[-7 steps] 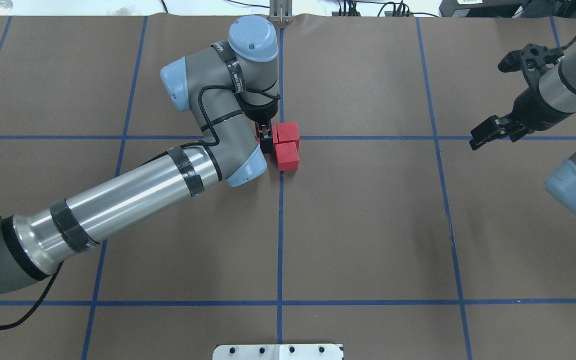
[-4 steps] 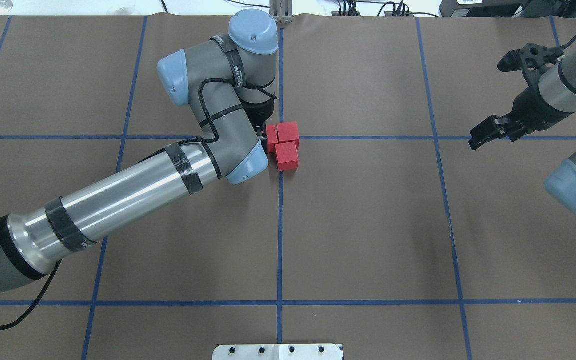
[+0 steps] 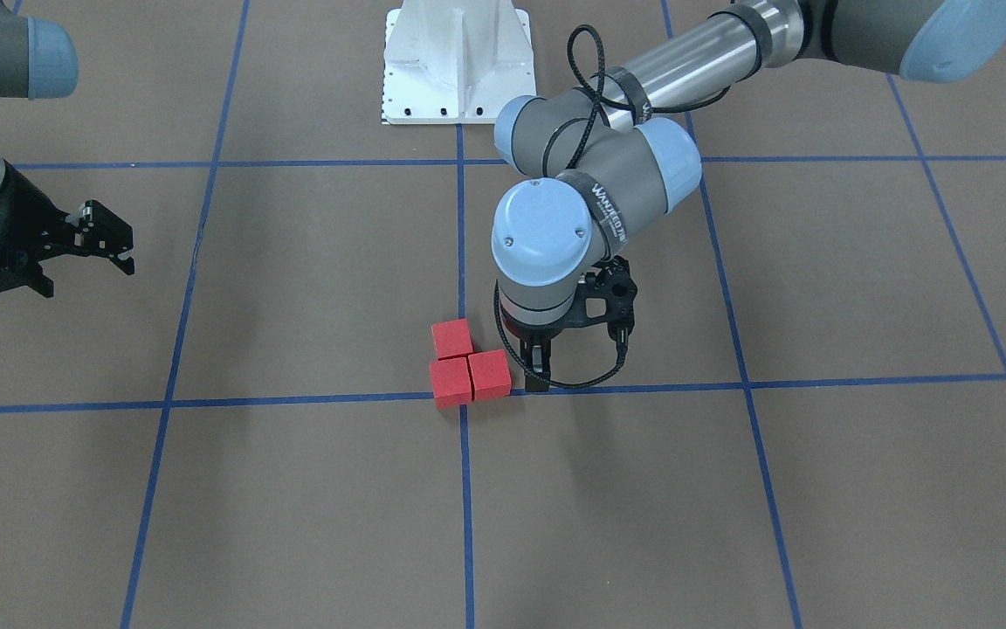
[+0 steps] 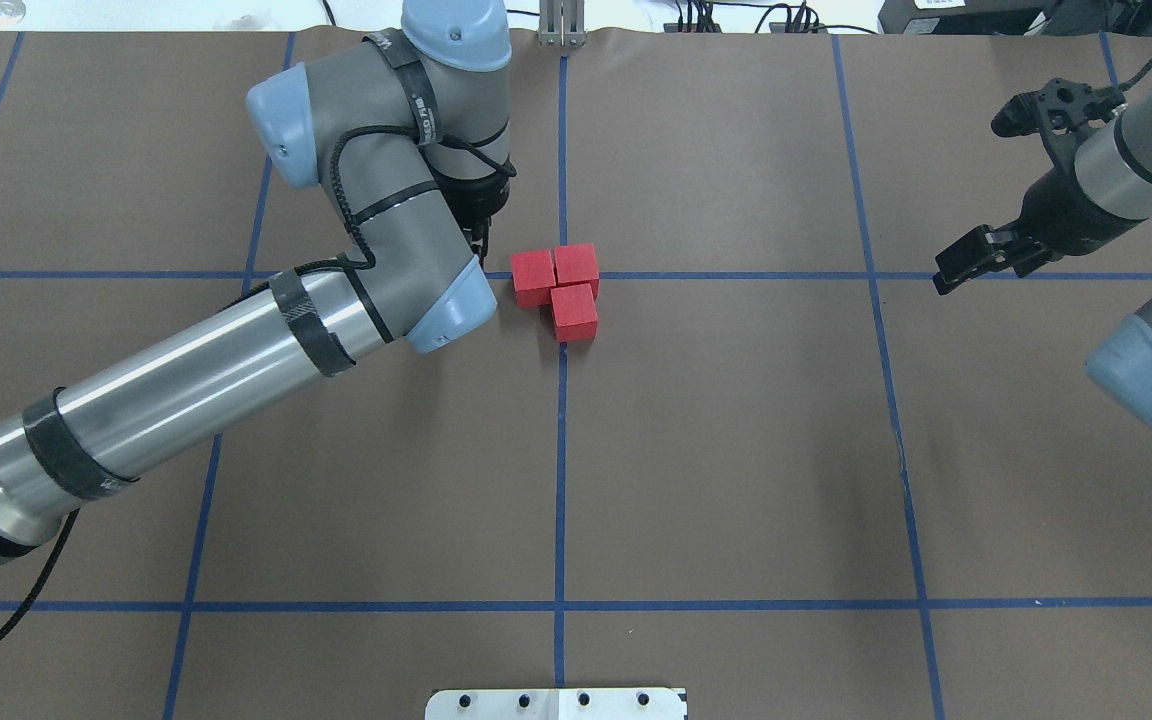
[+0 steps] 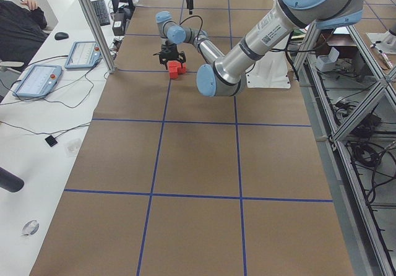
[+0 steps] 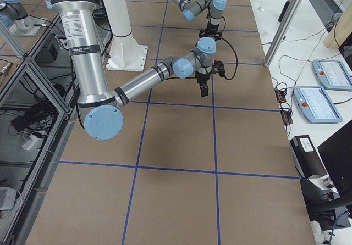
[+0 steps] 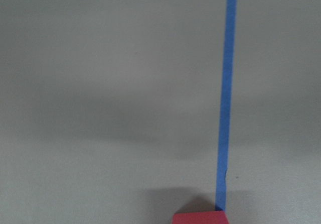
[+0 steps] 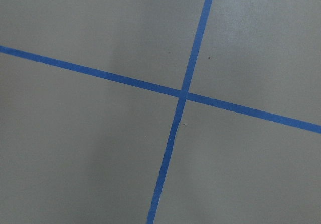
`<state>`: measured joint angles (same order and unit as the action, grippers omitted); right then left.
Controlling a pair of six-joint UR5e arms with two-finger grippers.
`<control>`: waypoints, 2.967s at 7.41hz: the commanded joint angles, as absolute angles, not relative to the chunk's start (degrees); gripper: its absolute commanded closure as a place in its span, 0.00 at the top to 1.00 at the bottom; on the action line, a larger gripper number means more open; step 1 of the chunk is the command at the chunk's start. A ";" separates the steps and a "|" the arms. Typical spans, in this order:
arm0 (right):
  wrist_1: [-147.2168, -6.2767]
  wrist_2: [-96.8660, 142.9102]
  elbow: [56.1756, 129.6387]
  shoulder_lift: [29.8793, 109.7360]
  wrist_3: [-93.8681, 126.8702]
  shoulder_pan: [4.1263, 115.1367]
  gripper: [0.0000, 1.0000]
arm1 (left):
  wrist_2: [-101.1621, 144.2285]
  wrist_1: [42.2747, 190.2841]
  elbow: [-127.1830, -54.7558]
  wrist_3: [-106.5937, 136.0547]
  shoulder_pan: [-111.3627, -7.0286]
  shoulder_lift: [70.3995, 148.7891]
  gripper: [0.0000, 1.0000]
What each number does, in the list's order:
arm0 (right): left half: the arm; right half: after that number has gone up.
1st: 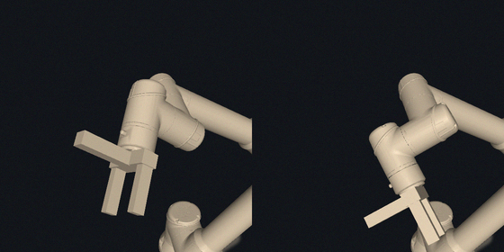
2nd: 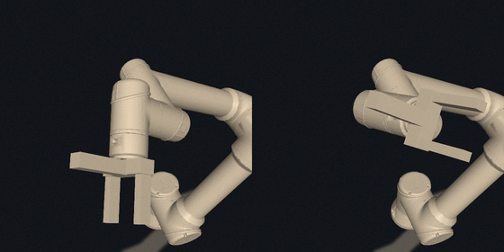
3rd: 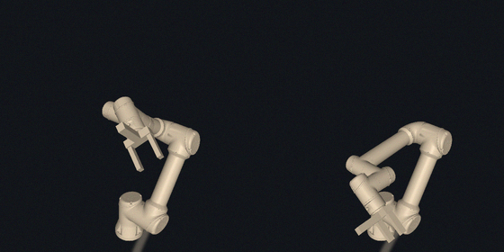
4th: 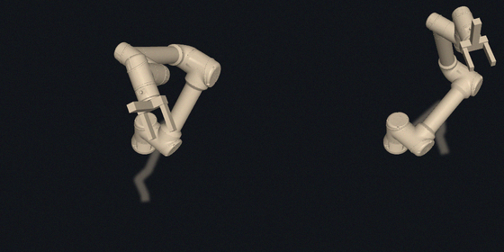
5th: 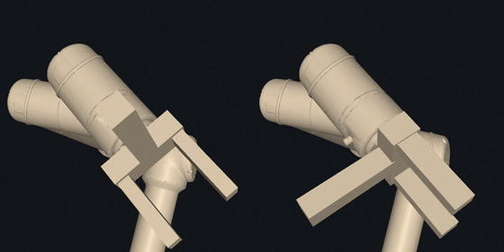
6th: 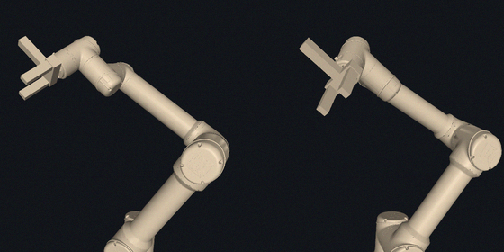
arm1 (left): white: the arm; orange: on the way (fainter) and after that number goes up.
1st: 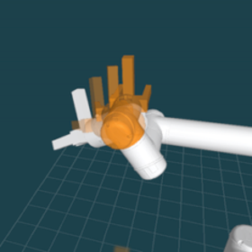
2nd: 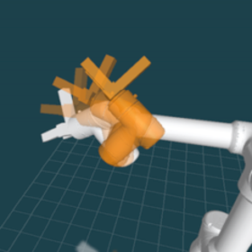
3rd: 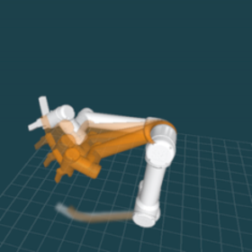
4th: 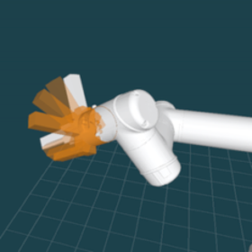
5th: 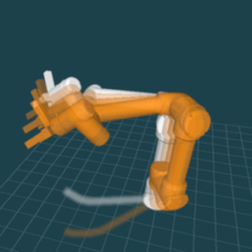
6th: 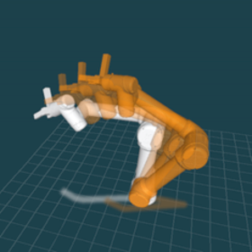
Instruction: Form red blocks into L shape at center
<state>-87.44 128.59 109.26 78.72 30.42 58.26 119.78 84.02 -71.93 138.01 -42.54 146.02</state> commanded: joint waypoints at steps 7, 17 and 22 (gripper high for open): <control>-87.36 128.32 105.57 79.89 29.80 65.73 0.99 | 119.53 83.67 -101.20 51.63 -59.47 114.50 1.00; -87.45 139.21 98.61 91.92 8.98 89.01 0.99 | 129.86 87.95 -96.78 -11.33 -88.33 91.78 1.00; -87.45 139.92 100.37 99.31 8.52 93.07 0.99 | 130.95 93.43 -93.68 -10.73 -90.78 89.83 1.00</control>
